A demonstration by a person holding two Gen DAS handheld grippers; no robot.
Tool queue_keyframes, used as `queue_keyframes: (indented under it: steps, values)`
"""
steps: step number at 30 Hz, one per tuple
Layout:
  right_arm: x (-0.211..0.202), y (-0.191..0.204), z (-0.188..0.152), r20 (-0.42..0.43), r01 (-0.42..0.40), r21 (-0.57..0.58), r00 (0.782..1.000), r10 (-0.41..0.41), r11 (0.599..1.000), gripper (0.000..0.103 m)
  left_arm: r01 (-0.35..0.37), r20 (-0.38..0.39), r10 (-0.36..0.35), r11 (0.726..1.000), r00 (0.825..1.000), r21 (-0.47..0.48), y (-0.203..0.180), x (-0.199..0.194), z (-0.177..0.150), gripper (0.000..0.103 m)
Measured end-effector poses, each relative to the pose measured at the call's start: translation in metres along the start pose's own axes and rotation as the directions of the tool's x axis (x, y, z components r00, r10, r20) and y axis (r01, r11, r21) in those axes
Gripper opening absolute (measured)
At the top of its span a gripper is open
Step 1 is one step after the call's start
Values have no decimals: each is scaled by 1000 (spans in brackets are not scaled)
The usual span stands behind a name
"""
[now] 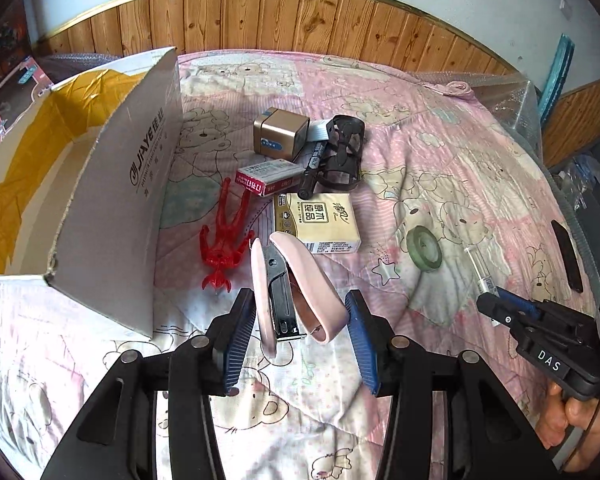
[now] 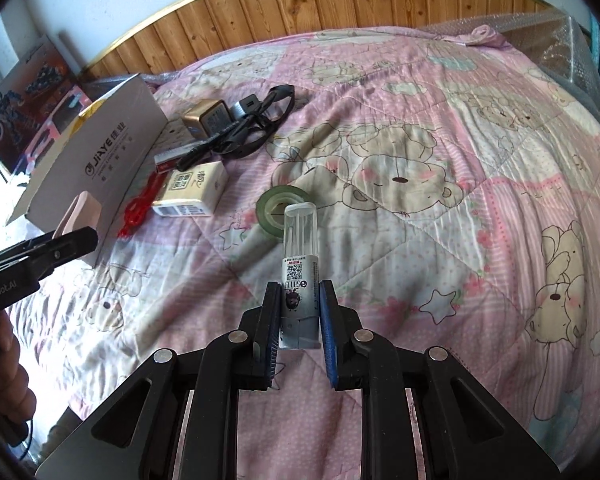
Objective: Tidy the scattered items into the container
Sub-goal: 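Carry the stapler and white tube over the white box with both tools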
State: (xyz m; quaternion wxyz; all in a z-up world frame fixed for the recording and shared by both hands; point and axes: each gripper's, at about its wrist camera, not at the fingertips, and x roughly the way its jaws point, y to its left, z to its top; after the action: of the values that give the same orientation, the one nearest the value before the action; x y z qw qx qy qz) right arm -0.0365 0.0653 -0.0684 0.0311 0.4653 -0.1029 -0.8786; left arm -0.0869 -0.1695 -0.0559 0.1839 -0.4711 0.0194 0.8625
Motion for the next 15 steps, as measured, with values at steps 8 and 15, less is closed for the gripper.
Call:
queue_keyframes:
  steps: [8, 15]
  values:
    - [-21, 36, -12, 15, -28, -62, 999, 29, 998, 19, -25, 44, 26, 1000, 999, -17, 7, -42, -8, 48]
    - [-40, 71, -13, 45, -41, -132, 998, 47, 990, 19, -49, 101, 52, 998, 994, -37, 19, -77, -14, 48]
